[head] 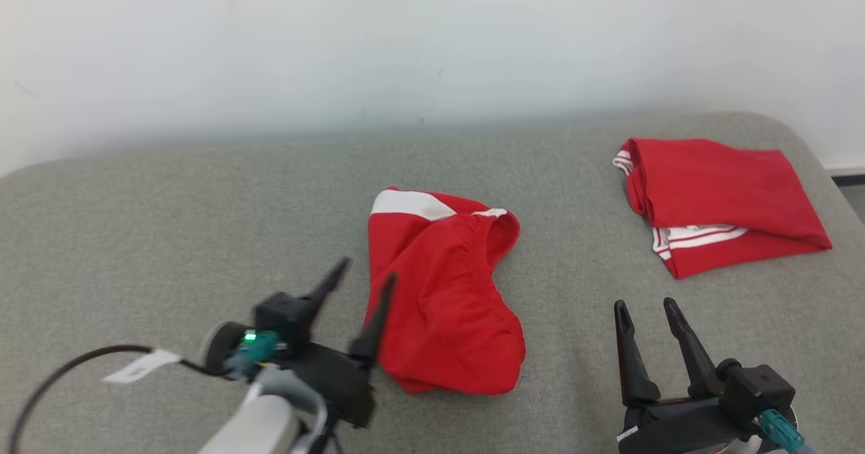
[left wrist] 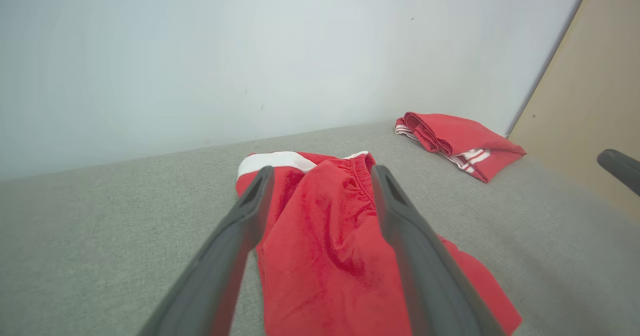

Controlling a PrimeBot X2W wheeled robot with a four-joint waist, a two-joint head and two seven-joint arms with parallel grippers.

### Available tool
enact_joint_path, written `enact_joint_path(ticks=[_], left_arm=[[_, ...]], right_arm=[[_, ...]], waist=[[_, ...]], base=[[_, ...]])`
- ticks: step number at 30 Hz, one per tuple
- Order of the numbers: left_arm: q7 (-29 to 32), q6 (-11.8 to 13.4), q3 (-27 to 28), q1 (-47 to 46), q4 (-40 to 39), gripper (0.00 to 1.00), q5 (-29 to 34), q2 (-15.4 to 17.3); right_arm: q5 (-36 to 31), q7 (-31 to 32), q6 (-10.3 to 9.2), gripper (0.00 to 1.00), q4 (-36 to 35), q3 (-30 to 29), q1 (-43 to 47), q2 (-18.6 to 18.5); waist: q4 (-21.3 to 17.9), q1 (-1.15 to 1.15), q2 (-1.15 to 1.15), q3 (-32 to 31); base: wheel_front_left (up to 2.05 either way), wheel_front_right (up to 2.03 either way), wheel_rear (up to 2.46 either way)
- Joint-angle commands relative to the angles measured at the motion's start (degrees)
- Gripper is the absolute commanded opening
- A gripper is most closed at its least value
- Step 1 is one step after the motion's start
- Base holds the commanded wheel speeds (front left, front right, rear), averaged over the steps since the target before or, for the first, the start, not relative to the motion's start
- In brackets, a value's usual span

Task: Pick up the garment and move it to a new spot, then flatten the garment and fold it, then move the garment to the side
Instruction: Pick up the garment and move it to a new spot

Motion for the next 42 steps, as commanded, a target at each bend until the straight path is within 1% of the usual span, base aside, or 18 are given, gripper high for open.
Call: enact_joint_path(ticks=[1, 10, 12, 15, 18, 20, 21, 25, 26, 27, 28, 29, 31, 32, 35, 42], left_arm=[[-0.8, 0.8, 1.3, 1.4, -1.0, 1.0, -0.3, 1.6], [-2.5, 7.1, 7.9, 10.0, -8.2, 1.0, 1.8, 10.2], [-2.5, 8.0, 9.8, 12.5, -10.3, 1.0, 2.2, 12.0], [-2.6, 9.3, 12.7, 16.7, -14.2, 1.0, 3.2, 14.0], [-2.6, 10.3, 15.8, 21.2, -18.4, 1.0, 4.5, 14.5], [-2.6, 10.6, 16.7, 22.8, -19.7, 1.0, 5.0, 14.5], [-2.5, 10.3, 18.6, 25.5, -21.4, 1.0, 6.2, 14.4], [-2.5, 9.8, 22.1, 30.1, -23.2, 1.0, 7.9, 12.2], [-2.5, 9.4, 23.0, 30.9, -23.5, 1.0, 8.4, 11.4], [-2.5, 9.4, 23.0, 30.9, -23.5, 1.0, 8.4, 11.4], [-2.5, 8.6, 24.4, 32.3, -23.5, 1.0, 9.8, 10.1], [-2.5, 8.6, 24.4, 32.3, -23.5, 1.0, 9.8, 10.1], [-2.6, 8.1, 26.5, 33.5, -23.8, 1.0, 10.6, 8.4], [-2.6, 7.5, 28.8, 34.5, -24.2, 1.0, 11.8, 6.7], [-2.6, 6.2, 31.8, 35.7, -24.8, 1.0, 13.8, 4.3], [-2.6, 2.3, 36.5, 36.7, -24.0, 1.0, 17.4, -0.8]], right_arm=[[0.0, 0.0, -0.09, 1.0, -0.1, -0.2, 0.8, 0.0], [-1.0, 0.0, -0.09, 1.0, -0.7, -2.8, 2.5, 0.0], [-1.1, 0.0, -0.09, 1.0, -0.7, -3.1, 2.6, 0.0], [-1.5, 0.0, -0.09, 1.0, -0.9, -3.7, 2.9, 0.0], [-1.6, 0.0, -0.09, 1.0, -0.9, -4.3, 3.3, 0.0], [-1.7, 0.0, -0.09, 1.0, -0.9, -4.5, 3.4, 0.0], [-1.8, 0.0, -0.09, 1.0, -0.9, -4.9, 3.5, 0.0], [-2.0, 0.0, -0.09, 1.0, -0.9, -5.3, 3.9, 0.0], [-2.0, 0.0, -0.09, 1.0, -0.8, -5.4, 4.2, 0.0], [-2.0, 0.0, -0.09, 1.0, -0.8, -5.4, 4.2, 0.0], [-2.1, 0.0, -0.09, 1.0, -0.7, -5.4, 4.5, 0.0], [-2.1, 0.0, -0.09, 1.0, -0.7, -5.4, 4.5, 0.0], [-2.2, 0.0, -0.09, 1.0, -0.6, -5.2, 4.7, 0.0], [-2.3, 0.0, -0.09, 1.0, -0.5, -4.9, 4.6, 0.0], [-2.3, 0.0, -0.09, 1.0, -0.3, -4.5, 5.1, 0.0], [-2.4, 0.0, -0.09, 1.0, -0.1, -3.4, 6.0, 0.0]], waist=[[1.0, 0.01, 0.0, -1.7], [2.4, 0.01, 0.0, -3.0], [2.7, 0.01, 0.0, -3.2], [3.2, 0.01, 0.0, -3.3], [3.5, 0.01, 0.0, -3.4], [3.5, 0.01, 0.0, -3.5], [3.7, 0.01, 0.0, -3.5], [4.0, 0.01, 0.0, -3.5], [4.1, 0.01, 0.0, -3.6], [4.1, 0.01, 0.0, -3.6], [4.3, 0.01, 0.0, -3.6], [4.3, 0.01, 0.0, -3.6], [4.3, 0.01, 0.0, -3.6], [4.3, 0.01, 0.0, -3.6], [4.4, 0.01, 0.0, -3.7], [4.6, 0.01, 0.0, -3.9]], base=[[0.0, 0.0, 0.0], [0.0, 0.0, 0.0], [0.0, 0.0, 0.0], [0.0, 0.0, 0.0], [0.0, 0.0, 0.0], [0.0, 0.0, 0.0], [0.0, 0.0, 0.0], [0.0, 0.0, 0.0], [0.0, 0.0, 0.0], [0.0, 0.0, 0.0], [0.0, 0.0, 0.0], [0.0, 0.0, 0.0], [0.0, 0.0, 0.0], [0.0, 0.0, 0.0], [0.0, 0.0, 0.0], [0.0, 0.0, 0.0]])
